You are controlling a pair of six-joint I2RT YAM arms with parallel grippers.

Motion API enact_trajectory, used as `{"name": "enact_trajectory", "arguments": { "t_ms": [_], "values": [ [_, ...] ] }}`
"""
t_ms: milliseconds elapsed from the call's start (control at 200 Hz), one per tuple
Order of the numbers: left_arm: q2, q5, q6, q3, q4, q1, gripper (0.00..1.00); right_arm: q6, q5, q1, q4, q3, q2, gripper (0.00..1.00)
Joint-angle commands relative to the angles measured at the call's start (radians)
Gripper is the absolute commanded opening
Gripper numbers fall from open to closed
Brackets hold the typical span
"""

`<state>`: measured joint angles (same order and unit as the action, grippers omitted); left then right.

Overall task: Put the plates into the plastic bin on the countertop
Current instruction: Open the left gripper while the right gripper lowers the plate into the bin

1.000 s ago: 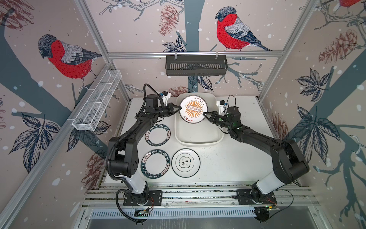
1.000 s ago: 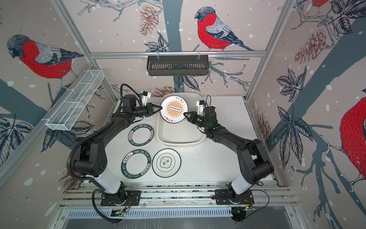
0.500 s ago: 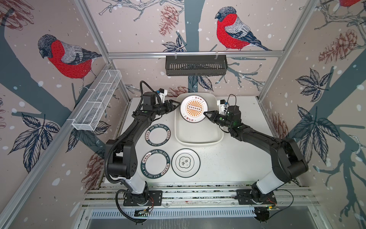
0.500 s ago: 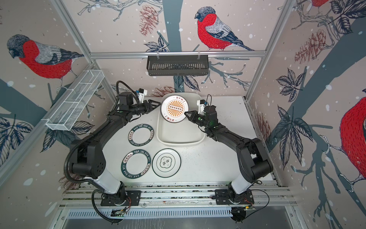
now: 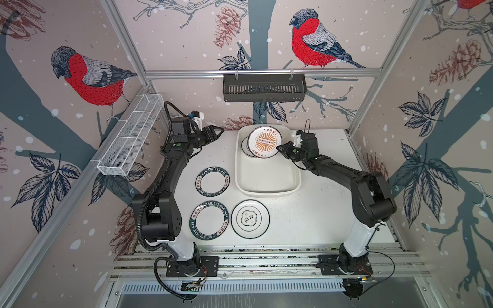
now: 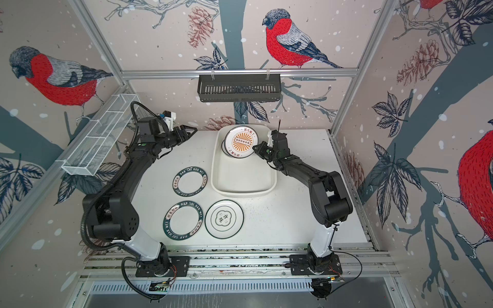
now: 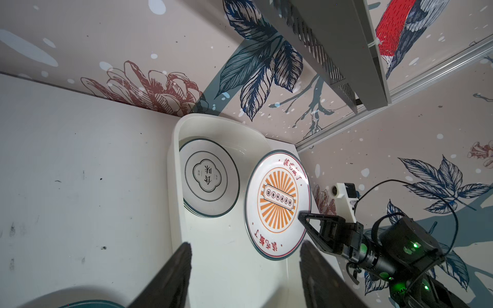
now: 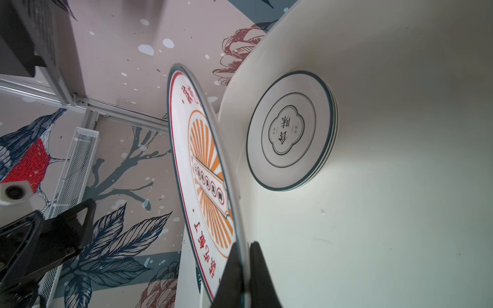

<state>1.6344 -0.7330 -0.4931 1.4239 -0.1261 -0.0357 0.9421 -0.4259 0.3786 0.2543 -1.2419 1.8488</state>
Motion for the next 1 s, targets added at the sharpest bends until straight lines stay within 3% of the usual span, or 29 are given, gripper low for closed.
{"name": "enact_trajectory", "arguments": {
  "t_ms": [0, 370, 996],
  "values": [
    [-0.013, -0.016, 0.044, 0.018, -0.013, 0.000, 0.65, 0.014, 0.016, 0.005, -0.021, -0.065, 0.052, 0.03],
    [-0.042, 0.009, 0.140, 0.074, -0.087, -0.001, 0.65, 0.026, 0.050, 0.038, -0.119, -0.333, 0.284, 0.04],
    [-0.047, -0.031, 0.092, 0.029, -0.035, -0.001, 0.65, 0.085, 0.038, 0.028, -0.146, -0.498, 0.450, 0.06]
  ]
}}
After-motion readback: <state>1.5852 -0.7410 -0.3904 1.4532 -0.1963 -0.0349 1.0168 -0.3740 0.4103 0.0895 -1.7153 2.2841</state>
